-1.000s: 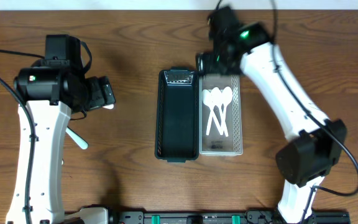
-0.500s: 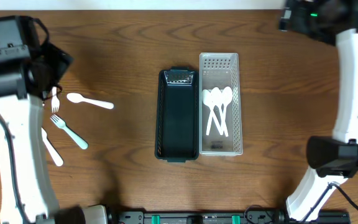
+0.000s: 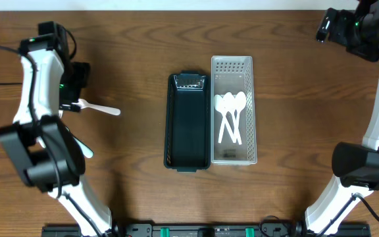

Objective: Pack container
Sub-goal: 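Move the right arm aside and lower the left gripper onto the white spoon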

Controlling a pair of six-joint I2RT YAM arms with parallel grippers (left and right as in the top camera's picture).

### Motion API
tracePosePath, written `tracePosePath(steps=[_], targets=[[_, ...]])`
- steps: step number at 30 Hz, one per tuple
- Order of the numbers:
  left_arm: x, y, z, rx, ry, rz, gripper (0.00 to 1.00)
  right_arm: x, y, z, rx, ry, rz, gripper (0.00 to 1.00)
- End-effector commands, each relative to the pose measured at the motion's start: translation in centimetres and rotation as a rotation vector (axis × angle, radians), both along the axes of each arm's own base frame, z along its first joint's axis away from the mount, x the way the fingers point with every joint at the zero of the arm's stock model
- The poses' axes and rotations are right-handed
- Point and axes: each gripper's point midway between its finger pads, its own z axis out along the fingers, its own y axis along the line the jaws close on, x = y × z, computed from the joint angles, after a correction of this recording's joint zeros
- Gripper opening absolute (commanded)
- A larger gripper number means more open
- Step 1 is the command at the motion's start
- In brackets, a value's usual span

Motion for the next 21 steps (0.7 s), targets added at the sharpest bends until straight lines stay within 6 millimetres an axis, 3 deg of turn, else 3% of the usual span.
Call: tracePosePath(steps=[1,10,21], targets=[[0.6,-1.5,-2.5,-0.097,0.027,0.039,0.98,-0.2,0.1,0.1,0.007,0.005,0.011,0.99],[1.2,-1.7,-7.5,-0.134,0.080,-0.033,0.98,-0.4,0.1,-0.1,0.012,0.016,0.002,0.99],[0.8,-1.6,-8.8,-0.134,0.099,-0.065,0.98,-0.4,0.1,0.0,0.014,0.015,-0.005,0.99]])
